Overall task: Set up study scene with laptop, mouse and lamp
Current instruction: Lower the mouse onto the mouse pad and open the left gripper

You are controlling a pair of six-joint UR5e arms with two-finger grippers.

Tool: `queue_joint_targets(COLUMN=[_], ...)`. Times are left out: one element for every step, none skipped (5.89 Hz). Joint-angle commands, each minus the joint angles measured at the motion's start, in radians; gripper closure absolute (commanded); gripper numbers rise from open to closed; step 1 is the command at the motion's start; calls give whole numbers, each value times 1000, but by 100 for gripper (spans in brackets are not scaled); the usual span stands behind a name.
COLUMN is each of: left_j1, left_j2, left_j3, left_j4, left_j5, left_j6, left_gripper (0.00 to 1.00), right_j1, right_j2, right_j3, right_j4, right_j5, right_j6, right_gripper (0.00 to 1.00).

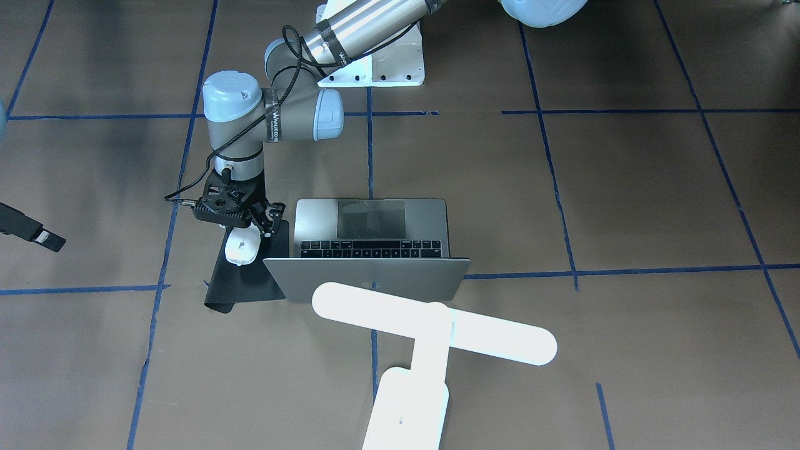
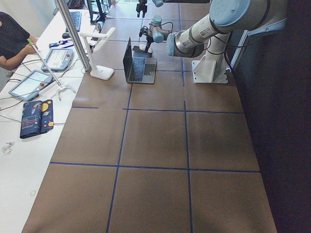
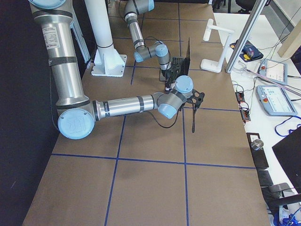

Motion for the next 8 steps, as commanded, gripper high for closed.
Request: queue_joint_targets(left_j1=[0, 0, -2, -2, -2, -2, -3, -6], left_j2=[-1, -1, -1, -1, -3, -3, -4, -15], left_j3=[23, 32, 46, 48, 48, 48, 45, 37], left_j4=[-46, -49, -50, -65, -70, -72, -90, -90], left_j5=[49, 62, 76, 76, 75, 75, 72, 70], left_j6=[-19, -21, -22, -59, -64, -65, -68, -70], left_gripper=[59, 48, 38, 6, 1, 0, 0, 0], right_j1=[-1, -1, -1, -3, -3, -3, -3, -1], right_j2=[-1, -1, -1, 1, 1, 1, 2, 2], right_j3=[0, 0, 1, 1, 4, 4, 4, 6], right_j4=[0, 0, 0, 0, 0, 0, 0, 0], right_j5=[2, 1, 1, -1, 2, 2, 4, 4], right_j6=[0, 0, 0, 0, 2, 3, 3, 3], right_gripper=[0, 0, 0, 0, 0, 0, 0, 0])
